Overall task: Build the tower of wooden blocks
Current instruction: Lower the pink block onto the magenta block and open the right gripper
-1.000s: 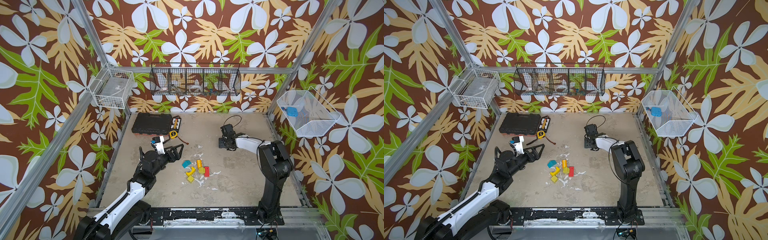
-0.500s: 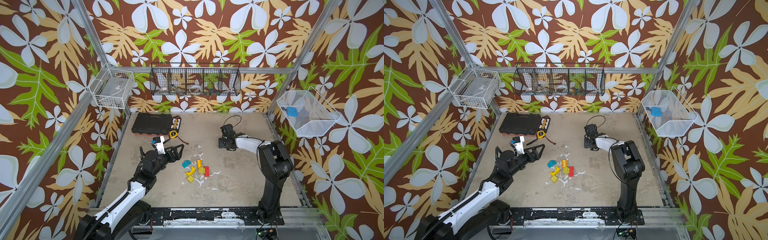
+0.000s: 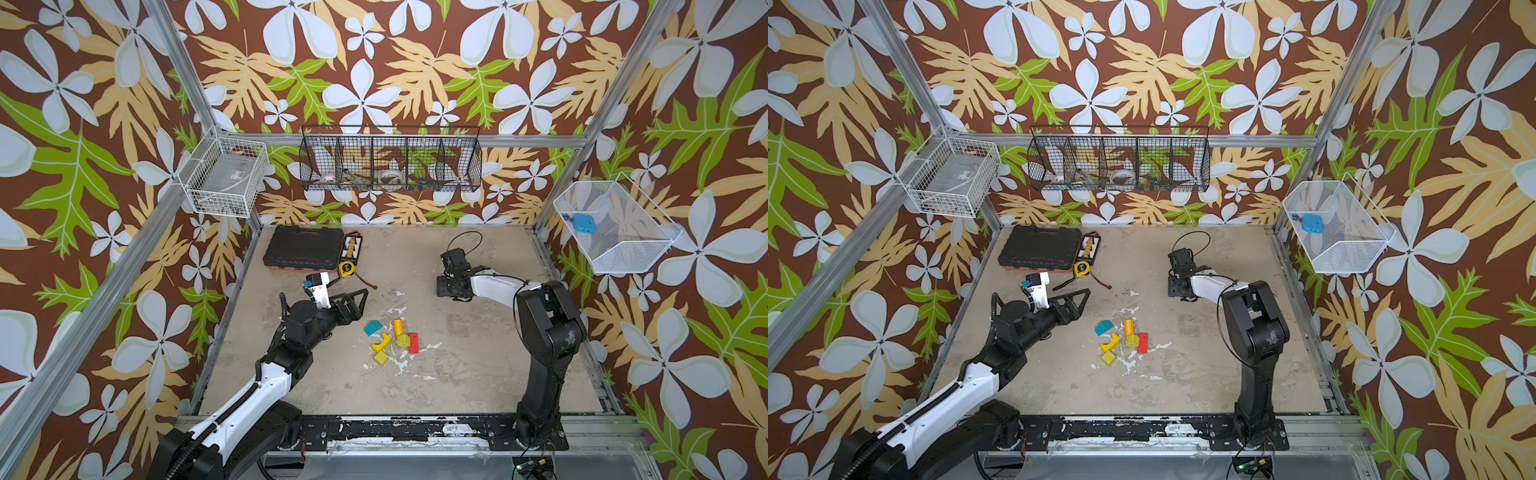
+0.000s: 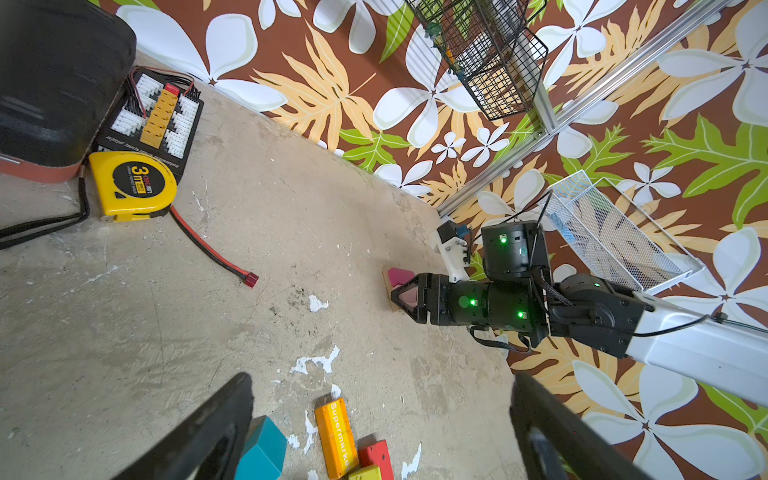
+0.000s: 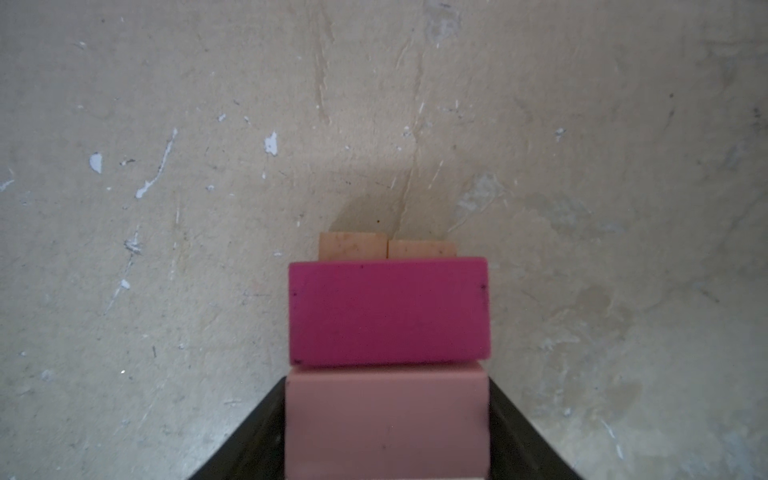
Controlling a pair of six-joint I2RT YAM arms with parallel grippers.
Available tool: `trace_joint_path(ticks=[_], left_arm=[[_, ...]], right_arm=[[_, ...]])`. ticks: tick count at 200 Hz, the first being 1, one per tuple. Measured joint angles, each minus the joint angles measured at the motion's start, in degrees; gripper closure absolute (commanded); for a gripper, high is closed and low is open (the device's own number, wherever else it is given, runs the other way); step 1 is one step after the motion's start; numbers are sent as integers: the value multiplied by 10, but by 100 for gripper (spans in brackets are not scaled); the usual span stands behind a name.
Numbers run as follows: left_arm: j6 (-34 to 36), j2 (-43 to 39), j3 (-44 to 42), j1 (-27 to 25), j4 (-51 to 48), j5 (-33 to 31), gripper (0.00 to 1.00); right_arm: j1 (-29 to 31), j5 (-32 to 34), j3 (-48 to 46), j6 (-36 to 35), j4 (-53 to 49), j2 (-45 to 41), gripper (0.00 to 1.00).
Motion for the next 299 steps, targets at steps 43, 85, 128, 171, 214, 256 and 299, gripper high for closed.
trace_joint_path(ticks=[43, 85, 128, 171, 214, 256, 299], left_arm=[[0, 0, 0, 0, 0, 0, 3], [0, 0, 0, 0, 0, 2, 2], [0, 4, 0, 0, 0, 2, 3], [0, 7, 0, 0, 0, 4, 3], [-2, 9, 0, 0, 0, 7, 3], [-2, 9, 0, 0, 0, 7, 3], [-2, 10, 0, 0, 0, 8, 3]], right_arm=[[0, 0, 0, 0, 0, 0, 32], [0, 0, 0, 0, 0, 0, 32], [0, 0, 0, 0, 0, 0, 33], [-1, 0, 0, 1, 0, 0, 35], [-3, 0, 2, 3, 0, 2, 34], [-3, 0, 2, 3, 0, 3, 31], [-3, -3, 2, 2, 0, 3, 27]])
